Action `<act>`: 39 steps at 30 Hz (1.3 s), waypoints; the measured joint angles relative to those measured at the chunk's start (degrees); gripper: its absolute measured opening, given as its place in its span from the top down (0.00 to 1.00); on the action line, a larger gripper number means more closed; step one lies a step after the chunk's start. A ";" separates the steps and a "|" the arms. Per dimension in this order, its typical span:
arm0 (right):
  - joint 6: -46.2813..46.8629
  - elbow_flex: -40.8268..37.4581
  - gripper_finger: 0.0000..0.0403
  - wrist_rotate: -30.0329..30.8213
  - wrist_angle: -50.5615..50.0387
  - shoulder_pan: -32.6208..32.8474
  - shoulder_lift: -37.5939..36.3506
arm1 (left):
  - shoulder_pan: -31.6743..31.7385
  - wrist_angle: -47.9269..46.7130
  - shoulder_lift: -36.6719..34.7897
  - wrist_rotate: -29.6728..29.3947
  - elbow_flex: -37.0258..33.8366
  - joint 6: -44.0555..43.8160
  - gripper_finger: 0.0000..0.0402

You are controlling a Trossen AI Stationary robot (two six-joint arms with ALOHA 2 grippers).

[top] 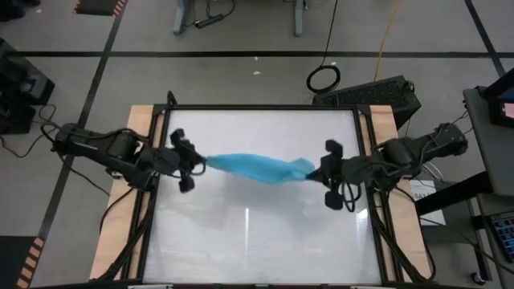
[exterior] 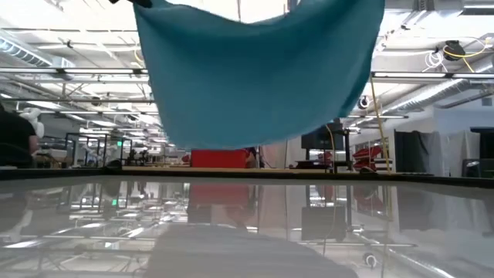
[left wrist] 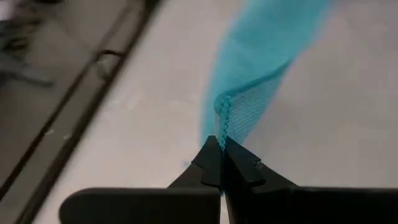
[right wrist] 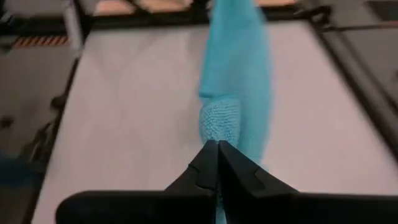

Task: Roll towel
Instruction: Roll the blue microfiber towel

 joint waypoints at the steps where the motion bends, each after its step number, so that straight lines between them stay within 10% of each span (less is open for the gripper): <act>1: -0.26 -0.56 1.00 -2.12 0.35 -0.13 0.66 | -0.07 0.04 0.39 2.47 -0.80 0.86 1.00; 16: 15.88 -34.52 1.00 -16.38 33.51 4.75 5.46 | -3.34 32.22 6.37 23.10 -35.01 -13.40 1.00; 39: 49.19 -35.78 1.00 2.34 21.33 7.67 3.46 | 9.50 39.78 4.41 15.68 -35.98 -22.59 0.99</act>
